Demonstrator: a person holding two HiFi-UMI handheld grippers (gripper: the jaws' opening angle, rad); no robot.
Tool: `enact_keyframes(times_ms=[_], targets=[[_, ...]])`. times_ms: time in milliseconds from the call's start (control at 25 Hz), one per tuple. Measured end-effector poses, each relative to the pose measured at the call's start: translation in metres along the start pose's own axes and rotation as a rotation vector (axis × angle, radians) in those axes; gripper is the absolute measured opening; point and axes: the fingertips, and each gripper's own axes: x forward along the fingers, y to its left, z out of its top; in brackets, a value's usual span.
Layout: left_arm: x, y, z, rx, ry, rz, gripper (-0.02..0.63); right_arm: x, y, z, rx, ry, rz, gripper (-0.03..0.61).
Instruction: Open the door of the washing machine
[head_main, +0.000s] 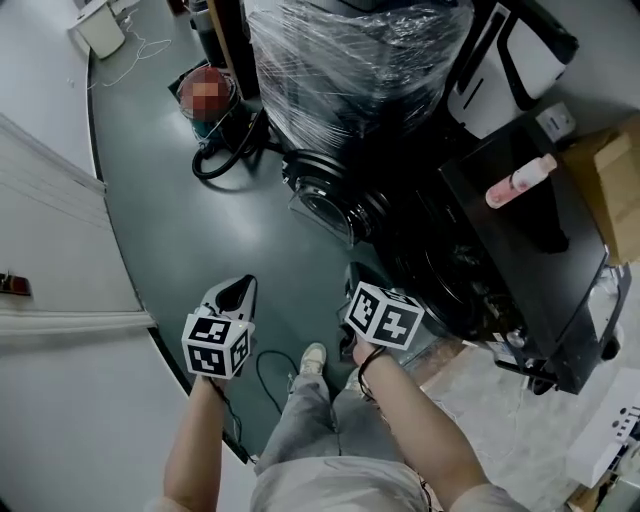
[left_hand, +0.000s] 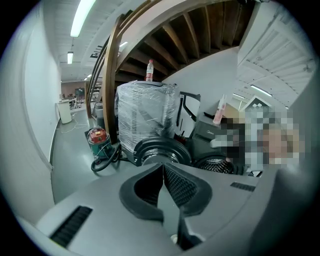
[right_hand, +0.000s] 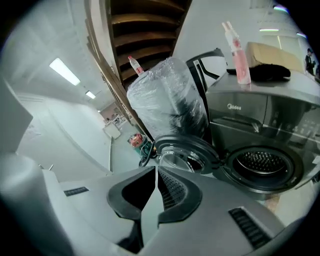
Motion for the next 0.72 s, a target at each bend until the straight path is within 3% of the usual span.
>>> enact_keyframes(times_ms=[320,600,720], targets=[[-0.007,-0.056,0.059,0.050,-0.064,-0.080,0.023,-0.101,-0.005,0.078,-0.168,-0.180,0.023,0.040],[-0.019,-0.120,0.118,0.182,-0.133,-0.153,0.023,-0.192,-0.015,0.130,-0.301,-0.350,0.030,0.031],[-0.028,-0.150,0.147,0.196,-0.175,-0.193,0.023,-0.229,-0.021,0.147,-0.338,-0.416,0.026,0.029]])
